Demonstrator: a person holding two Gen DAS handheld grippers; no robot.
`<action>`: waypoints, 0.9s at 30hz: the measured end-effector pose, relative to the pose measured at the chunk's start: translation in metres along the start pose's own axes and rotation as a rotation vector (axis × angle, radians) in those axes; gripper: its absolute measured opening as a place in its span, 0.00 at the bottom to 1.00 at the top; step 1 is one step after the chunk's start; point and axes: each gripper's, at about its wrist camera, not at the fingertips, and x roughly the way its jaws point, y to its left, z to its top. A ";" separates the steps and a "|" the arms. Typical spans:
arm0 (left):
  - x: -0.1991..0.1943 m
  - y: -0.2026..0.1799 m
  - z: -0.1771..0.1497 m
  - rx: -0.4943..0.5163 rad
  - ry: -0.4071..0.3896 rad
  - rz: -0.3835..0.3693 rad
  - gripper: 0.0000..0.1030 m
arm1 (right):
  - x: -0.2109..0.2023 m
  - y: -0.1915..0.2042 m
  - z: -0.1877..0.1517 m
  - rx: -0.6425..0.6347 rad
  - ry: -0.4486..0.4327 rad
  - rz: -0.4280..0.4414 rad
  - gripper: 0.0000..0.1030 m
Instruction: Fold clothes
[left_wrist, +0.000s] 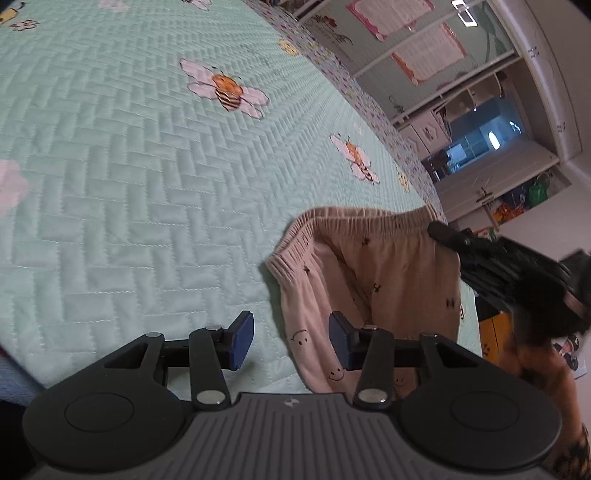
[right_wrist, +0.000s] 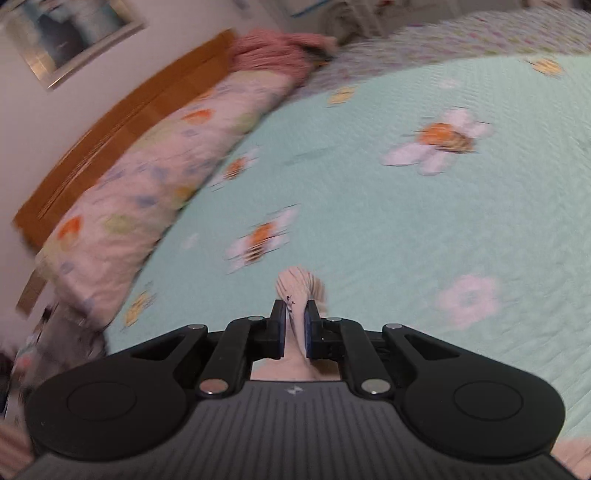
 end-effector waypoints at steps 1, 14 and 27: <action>-0.003 0.002 0.000 -0.004 -0.007 0.000 0.46 | 0.008 0.013 -0.008 -0.030 0.027 -0.012 0.11; -0.017 0.008 0.005 0.005 -0.026 0.024 0.46 | 0.023 0.012 -0.064 0.140 0.047 0.063 0.35; 0.034 -0.041 0.018 0.238 -0.035 0.147 0.46 | -0.092 -0.031 -0.155 0.121 0.019 -0.222 0.48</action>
